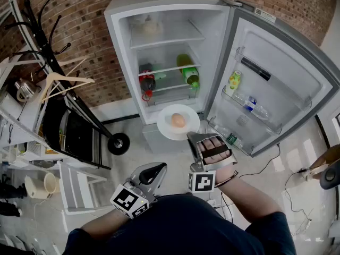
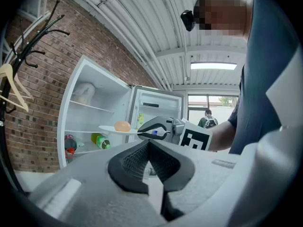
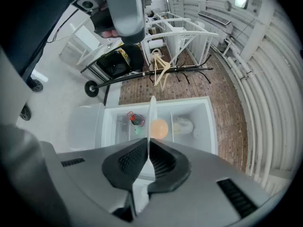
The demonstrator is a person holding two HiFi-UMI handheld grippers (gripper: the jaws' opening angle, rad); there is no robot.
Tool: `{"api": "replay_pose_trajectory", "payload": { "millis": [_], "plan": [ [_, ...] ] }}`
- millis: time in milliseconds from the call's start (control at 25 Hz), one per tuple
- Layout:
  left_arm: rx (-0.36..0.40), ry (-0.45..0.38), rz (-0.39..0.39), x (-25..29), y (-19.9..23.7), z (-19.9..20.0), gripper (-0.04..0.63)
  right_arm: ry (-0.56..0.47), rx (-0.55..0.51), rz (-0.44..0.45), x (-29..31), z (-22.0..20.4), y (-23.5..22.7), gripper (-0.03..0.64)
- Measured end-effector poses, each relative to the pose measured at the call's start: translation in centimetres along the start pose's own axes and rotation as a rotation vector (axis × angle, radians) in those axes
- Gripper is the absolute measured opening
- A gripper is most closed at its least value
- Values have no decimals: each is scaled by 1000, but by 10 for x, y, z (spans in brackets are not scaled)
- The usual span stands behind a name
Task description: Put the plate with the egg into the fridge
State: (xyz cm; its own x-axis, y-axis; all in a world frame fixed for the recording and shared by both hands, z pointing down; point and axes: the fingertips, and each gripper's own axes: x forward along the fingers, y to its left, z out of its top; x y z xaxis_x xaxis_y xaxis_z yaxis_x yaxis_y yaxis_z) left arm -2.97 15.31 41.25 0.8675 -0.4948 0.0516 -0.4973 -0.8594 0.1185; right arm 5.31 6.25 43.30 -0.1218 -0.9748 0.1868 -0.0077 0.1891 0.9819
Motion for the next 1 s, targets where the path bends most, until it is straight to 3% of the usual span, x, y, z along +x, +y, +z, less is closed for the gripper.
{"api": "replay_pose_trajectory", "payload": {
  "millis": [1000],
  "plan": [
    [36,10,34,31,-3,-2,-3,-44,8,-17,18,-23,-7,20]
  ]
}}
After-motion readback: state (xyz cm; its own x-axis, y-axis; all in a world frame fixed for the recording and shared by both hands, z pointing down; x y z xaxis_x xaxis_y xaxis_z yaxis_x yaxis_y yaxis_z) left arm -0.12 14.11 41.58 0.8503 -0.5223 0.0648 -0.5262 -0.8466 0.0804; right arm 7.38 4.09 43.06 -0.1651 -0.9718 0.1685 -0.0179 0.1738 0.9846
